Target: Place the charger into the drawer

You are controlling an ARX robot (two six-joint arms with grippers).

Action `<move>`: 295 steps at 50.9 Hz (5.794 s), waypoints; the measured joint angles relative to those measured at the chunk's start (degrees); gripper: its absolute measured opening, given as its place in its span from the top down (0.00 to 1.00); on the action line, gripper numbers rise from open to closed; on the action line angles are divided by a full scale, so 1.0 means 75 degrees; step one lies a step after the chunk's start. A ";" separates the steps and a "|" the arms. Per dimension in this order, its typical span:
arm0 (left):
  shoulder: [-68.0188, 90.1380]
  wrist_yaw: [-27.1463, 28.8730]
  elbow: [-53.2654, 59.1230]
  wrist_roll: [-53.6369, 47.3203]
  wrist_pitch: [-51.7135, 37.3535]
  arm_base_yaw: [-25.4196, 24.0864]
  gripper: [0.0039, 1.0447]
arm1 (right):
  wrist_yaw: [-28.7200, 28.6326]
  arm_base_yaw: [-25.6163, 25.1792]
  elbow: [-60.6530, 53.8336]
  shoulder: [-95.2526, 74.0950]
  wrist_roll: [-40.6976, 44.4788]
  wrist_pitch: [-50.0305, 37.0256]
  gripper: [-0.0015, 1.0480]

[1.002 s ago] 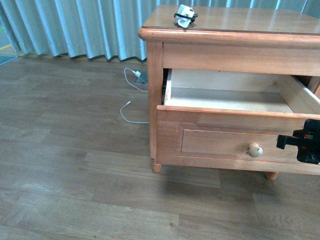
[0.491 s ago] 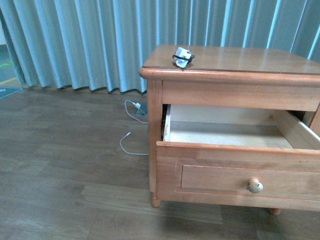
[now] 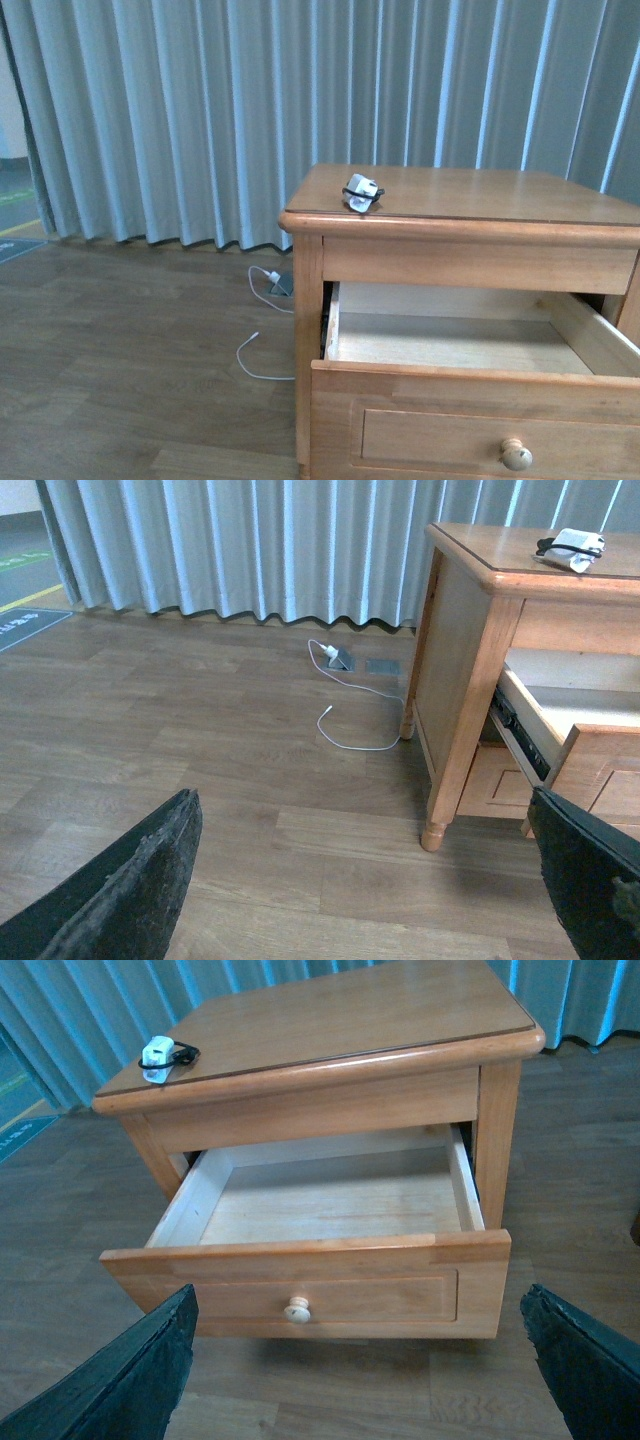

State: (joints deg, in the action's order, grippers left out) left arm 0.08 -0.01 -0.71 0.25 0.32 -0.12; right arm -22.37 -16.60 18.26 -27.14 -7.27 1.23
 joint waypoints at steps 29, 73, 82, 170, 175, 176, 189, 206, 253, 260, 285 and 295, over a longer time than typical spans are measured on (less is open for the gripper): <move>0.0000 0.0000 0.0000 0.0003 0.0000 0.0000 0.05 | -0.1571 -0.2238 -0.0860 0.1142 0.0361 0.0227 0.08; -0.0003 0.0000 0.0000 0.0003 0.0003 0.0000 0.05 | 0.0839 0.0076 -0.1830 0.2833 0.0938 -0.0367 0.15; -0.0003 0.0003 0.0000 0.0000 0.0000 0.0000 0.05 | 0.0848 0.0076 -0.1830 0.2833 0.0941 -0.0367 0.08; 1.3924 0.2381 -1.0200 0.0463 -0.2457 0.3019 0.05 | 0.0854 0.0076 -0.1830 0.2836 0.0941 -0.0367 0.08; 1.4676 0.2398 -1.1170 0.0364 -0.2218 0.3197 0.05 | 0.0854 0.0076 -0.1830 0.2836 0.0938 -0.0367 0.08; 1.4813 0.2413 -1.1351 0.0347 -0.2171 0.3232 0.05 | 0.0854 0.0076 -0.1830 0.2836 0.0938 -0.0367 0.08; 1.6390 0.2640 -1.3443 0.0321 -0.1594 0.3509 0.05 | 0.0854 0.0076 -0.1830 0.2836 0.0941 -0.0367 0.08; 1.7835 0.2623 -1.5349 0.0399 -0.1046 0.3727 0.05 | 0.0854 0.0076 -0.1830 0.2836 0.0938 -0.0367 0.08; 1.9074 0.2719 -1.7022 0.0338 -0.0198 0.3719 0.69 | 0.0854 0.0076 -0.1830 0.2836 0.0938 -0.0367 0.08; 1.8797 0.2693 -1.6547 0.0338 -0.0440 0.3701 0.72 | 0.0854 0.0076 -0.1830 0.2836 0.0938 -0.0367 0.08; 1.5583 0.1609 -1.2668 0.0466 -0.1760 0.3864 0.72 | 0.0854 0.0076 -0.1830 0.2836 0.0938 -0.0367 0.08; 1.4930 0.1271 -1.0893 0.0615 -0.2081 0.4281 0.72 | 0.0854 0.0076 -0.1830 0.2836 0.0938 -0.0367 0.08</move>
State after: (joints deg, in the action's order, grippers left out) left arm 112.05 9.52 -82.41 4.86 -15.29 31.99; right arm -15.97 -16.03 4.54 -5.87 -0.23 -1.52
